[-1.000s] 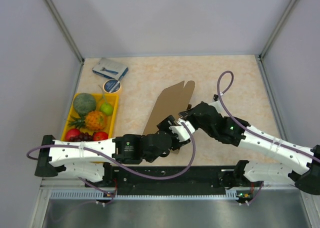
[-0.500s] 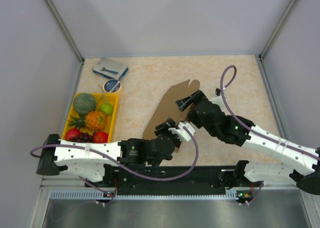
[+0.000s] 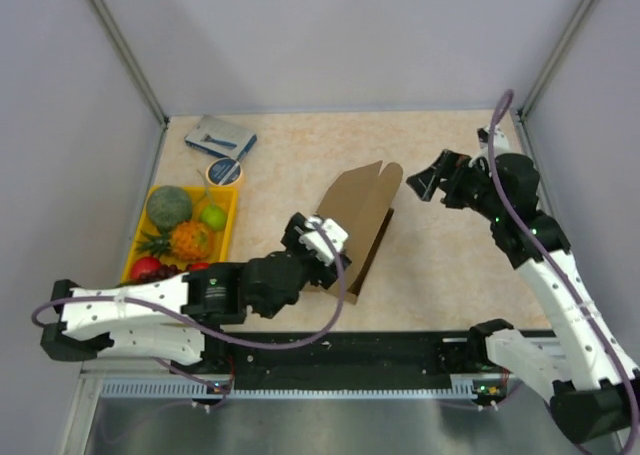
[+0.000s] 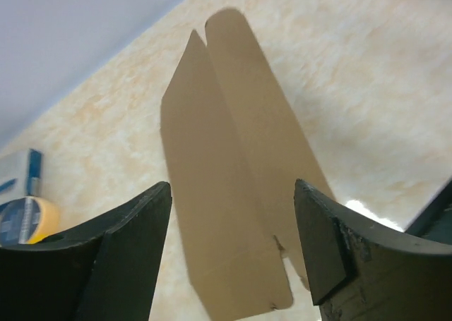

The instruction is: Fold the paper box

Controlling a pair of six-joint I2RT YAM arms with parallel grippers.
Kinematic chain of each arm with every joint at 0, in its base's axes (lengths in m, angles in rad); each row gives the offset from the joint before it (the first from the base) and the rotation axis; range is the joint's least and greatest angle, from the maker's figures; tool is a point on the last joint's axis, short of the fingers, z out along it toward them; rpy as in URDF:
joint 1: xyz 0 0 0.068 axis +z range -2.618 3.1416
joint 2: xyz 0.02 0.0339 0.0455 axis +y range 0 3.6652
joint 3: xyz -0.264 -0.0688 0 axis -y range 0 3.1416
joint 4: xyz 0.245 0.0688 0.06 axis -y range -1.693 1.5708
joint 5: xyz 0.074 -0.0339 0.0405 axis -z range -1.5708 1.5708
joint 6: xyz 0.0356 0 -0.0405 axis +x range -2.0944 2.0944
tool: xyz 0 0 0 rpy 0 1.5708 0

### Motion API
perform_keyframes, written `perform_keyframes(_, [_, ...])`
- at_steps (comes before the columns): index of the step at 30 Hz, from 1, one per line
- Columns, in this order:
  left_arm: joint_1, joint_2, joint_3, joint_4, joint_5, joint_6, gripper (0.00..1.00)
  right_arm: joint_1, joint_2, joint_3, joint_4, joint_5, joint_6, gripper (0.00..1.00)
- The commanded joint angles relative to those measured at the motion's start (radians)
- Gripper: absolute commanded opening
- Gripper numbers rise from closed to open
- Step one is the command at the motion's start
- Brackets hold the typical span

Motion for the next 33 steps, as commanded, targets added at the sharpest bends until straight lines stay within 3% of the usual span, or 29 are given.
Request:
perform_keyframes(1, [0.020, -0.142, 0.110, -0.126, 0.138, -0.247, 0.79, -0.149, 0.134, 0.043, 0.016, -0.485, -0.115, 0.99])
perform_keyframes(4, [0.089, -0.223, 0.114, -0.202, 0.251, -0.343, 0.92, -0.172, 0.252, 0.030, 0.084, -0.659, 0.003, 0.98])
perform_keyframes(5, [0.120, -0.235, 0.112, -0.220, 0.309, -0.361, 0.95, -0.172, 0.278, 0.030, 0.085, -0.686, 0.031, 0.93])
perform_keyframes(7, [0.199, -0.262, 0.089, -0.272, 0.451, -0.410, 0.96, -0.165, 0.318, 0.018, 0.105, -0.691, 0.120, 0.89])
perform_keyframes(11, [0.218, -0.309, 0.014, -0.279, 0.477, -0.456, 0.96, -0.087, 0.341, -0.016, 0.236, -0.713, 0.281, 0.85])
perform_keyframes(15, [0.220, -0.370, -0.024, -0.236, 0.468, -0.495, 0.95, 0.027, 0.395, 0.009, 0.171, -0.584, 0.382, 0.76])
perform_keyframes(16, [0.220, -0.380, -0.026, -0.229, 0.469, -0.496, 0.94, 0.041, 0.403, 0.004, 0.164, -0.564, 0.407, 0.61])
perform_keyframes(18, [0.220, -0.395, -0.024, -0.222, 0.468, -0.504, 0.94, 0.081, 0.406, -0.003, 0.138, -0.471, 0.517, 0.55])
perform_keyframes(19, [0.221, -0.400, -0.018, -0.223, 0.466, -0.505, 0.93, 0.091, 0.400, -0.028, 0.136, -0.435, 0.560, 0.44])
perform_keyframes(21, [0.220, -0.404, -0.012, -0.225, 0.468, -0.505, 0.93, 0.130, 0.362, -0.049, 0.134, -0.312, 0.665, 0.41])
perform_keyframes(25, [0.220, -0.404, 0.000, -0.219, 0.491, -0.495, 0.92, 0.165, 0.325, -0.062, 0.128, -0.204, 0.807, 0.00])
perform_keyframes(33, [0.220, -0.456, -0.029, -0.183, 0.541, -0.476, 0.91, 0.294, 0.292, 0.081, -0.190, 0.205, 1.029, 0.00])
